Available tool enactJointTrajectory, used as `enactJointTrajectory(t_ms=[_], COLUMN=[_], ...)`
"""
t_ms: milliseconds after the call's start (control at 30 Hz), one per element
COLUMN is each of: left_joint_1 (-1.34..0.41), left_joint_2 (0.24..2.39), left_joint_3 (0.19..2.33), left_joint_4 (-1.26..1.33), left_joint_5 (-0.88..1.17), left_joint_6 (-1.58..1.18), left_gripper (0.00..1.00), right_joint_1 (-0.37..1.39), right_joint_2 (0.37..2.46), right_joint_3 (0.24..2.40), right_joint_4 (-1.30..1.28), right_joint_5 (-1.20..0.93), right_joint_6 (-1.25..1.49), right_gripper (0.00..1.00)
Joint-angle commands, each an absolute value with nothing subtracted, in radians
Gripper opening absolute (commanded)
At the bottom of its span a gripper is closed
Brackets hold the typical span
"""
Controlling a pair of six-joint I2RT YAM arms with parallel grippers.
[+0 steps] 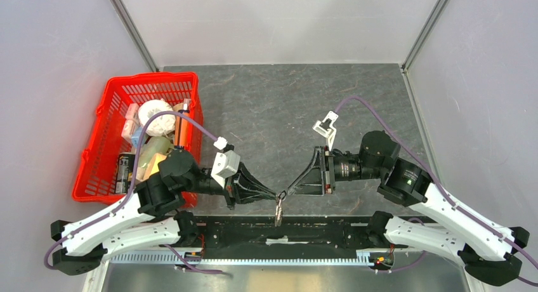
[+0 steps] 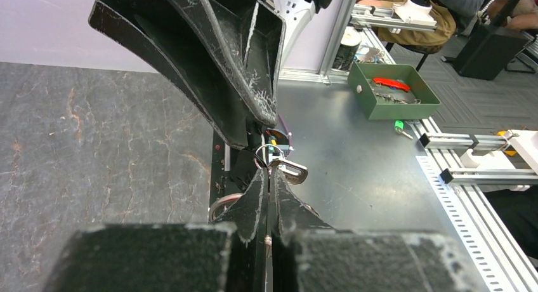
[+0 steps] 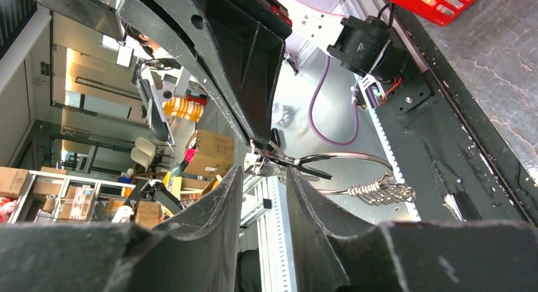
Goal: Put the keys on the keyring
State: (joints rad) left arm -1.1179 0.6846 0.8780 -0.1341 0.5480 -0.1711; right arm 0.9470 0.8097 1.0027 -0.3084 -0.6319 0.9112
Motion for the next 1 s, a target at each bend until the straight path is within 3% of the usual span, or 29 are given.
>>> enactJointTrajectory(t_ms=[0, 967], left_joint_1=[-1.12, -1.12], left_joint_2=[0.674, 0.677], left_joint_3=[0.913, 0.908], left_joint_4=[-0.133, -0.144], left_joint_5=[0.519, 0.45], left_joint_6=[-0.132, -0.117], left_gripper=[0.02, 0.02], right_joint_1=[0.949, 0.95], right_joint_2=[0.816, 0.871], right_joint_3=[0.997, 0.985], right_joint_4=[-0.255, -0.244], right_joint_5=[-0.652, -0.679], right_joint_6=[0.948, 1.014], right_gripper=[0.38, 0.29])
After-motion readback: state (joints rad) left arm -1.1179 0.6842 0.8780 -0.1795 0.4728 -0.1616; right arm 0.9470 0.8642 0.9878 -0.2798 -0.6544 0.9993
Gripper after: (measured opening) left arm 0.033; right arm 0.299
